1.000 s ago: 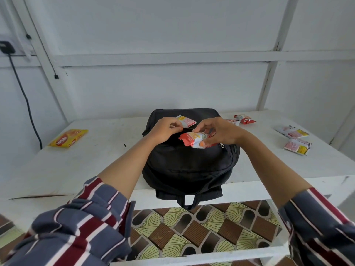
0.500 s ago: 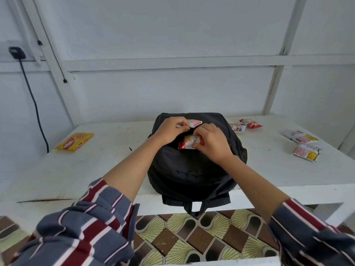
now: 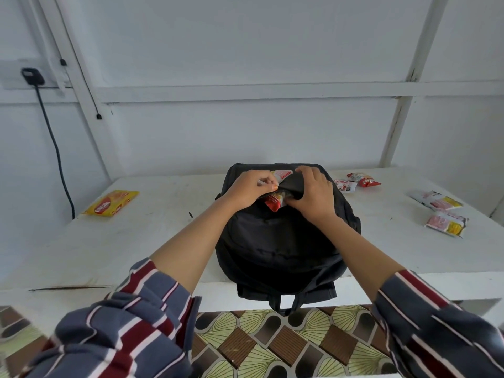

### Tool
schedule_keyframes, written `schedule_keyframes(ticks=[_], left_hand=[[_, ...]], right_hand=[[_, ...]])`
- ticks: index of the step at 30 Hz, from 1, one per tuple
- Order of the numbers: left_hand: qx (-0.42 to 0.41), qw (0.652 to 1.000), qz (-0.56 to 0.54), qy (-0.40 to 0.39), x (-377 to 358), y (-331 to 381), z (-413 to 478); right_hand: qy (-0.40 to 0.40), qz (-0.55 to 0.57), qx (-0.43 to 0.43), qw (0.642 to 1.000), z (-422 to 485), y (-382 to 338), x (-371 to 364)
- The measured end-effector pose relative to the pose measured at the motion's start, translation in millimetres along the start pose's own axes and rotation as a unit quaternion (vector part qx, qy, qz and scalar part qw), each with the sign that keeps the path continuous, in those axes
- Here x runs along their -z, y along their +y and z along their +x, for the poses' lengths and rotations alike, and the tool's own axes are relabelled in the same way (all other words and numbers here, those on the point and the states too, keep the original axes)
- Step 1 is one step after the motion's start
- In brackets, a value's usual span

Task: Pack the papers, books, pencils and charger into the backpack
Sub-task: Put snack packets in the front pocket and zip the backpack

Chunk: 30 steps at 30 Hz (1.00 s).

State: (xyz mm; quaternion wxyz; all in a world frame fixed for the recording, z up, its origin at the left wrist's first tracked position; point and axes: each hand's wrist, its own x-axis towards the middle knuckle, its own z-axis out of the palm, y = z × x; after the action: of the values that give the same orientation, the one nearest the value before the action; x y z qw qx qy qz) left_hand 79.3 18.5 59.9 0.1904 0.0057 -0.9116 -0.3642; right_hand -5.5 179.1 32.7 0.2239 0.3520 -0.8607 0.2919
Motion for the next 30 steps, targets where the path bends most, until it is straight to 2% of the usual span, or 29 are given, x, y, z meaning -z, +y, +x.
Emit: schedule_keyframes(ticks=[4, 7, 10, 14, 16, 21, 30], left_hand=[[-0.009, 1.000, -0.002, 0.004, 1, 0, 2], [-0.009, 1.000, -0.006, 0.008, 1, 1, 2], [-0.012, 1.000, -0.010, 0.013, 0, 1, 3], [-0.018, 1.000, -0.011, 0.015, 0, 1, 6], [-0.016, 1.000, -0.012, 0.014, 1, 1, 6], [-0.009, 1.000, -0.018, 0.018, 3, 2, 6], [0.000, 1.000, -0.023, 0.017, 6, 7, 6]], right_hand=[[0.000, 0.148, 0.092, 0.985, -11, -1, 15], [-0.079, 0.268, 0.055, 0.958, -20, -3, 35], [-0.158, 0.306, 0.039, 0.938, -26, -5, 42], [-0.262, 0.283, 0.031, 0.922, -28, -6, 32], [-0.284, 0.266, 0.032, 0.921, -25, -7, 26], [-0.293, 0.232, 0.050, 0.926, -11, -12, 18], [-0.299, 0.223, 0.022, 0.928, 1, -12, 7]])
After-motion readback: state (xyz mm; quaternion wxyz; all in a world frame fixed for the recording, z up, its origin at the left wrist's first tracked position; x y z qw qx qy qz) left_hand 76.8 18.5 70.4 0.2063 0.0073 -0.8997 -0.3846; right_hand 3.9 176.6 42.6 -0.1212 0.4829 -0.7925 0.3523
